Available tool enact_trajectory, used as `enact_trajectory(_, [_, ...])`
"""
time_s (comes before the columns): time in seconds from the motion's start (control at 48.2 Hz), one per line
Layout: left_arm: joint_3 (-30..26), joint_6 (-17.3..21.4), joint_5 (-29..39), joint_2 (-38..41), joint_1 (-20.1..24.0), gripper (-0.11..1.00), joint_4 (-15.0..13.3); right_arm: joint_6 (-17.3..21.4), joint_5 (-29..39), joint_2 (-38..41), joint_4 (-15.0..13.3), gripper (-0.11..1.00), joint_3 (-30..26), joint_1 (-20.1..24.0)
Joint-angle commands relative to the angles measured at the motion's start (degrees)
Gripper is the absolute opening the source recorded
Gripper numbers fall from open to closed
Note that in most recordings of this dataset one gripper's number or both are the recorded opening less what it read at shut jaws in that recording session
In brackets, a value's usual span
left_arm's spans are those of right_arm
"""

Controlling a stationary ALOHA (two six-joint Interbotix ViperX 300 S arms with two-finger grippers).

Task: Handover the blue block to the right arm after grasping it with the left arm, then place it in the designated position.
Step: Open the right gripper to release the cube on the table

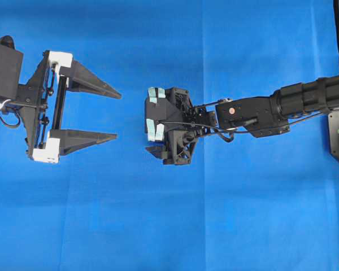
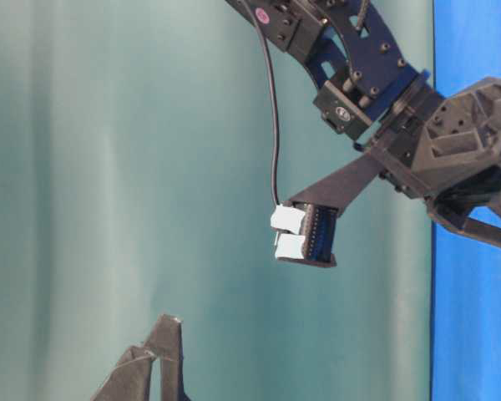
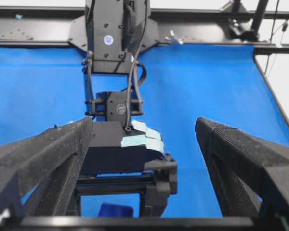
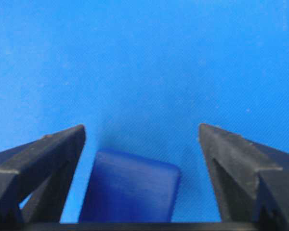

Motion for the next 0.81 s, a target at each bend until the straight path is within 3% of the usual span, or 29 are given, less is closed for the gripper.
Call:
enact_trajectory(0.0, [-1.6,0.0,-0.4,-0.4,-0.2,0.92,0.0,0.0,-0.2,-0.9,0.2,0.87,-1.1,0.0])
enact_trajectory(0.332, [-1.6,0.0,-0.4,-0.4,-0.2,0.92,0.0,-0.1,3.7,-4.7,0.2,0.86,-0.8,0.2])
enact_trajectory(0.789, [-1.6,0.0,-0.4,-0.6,-0.2,0.92,0.0,-0.2,13.2,-19.2,-0.1,0.86,2.4,0.9])
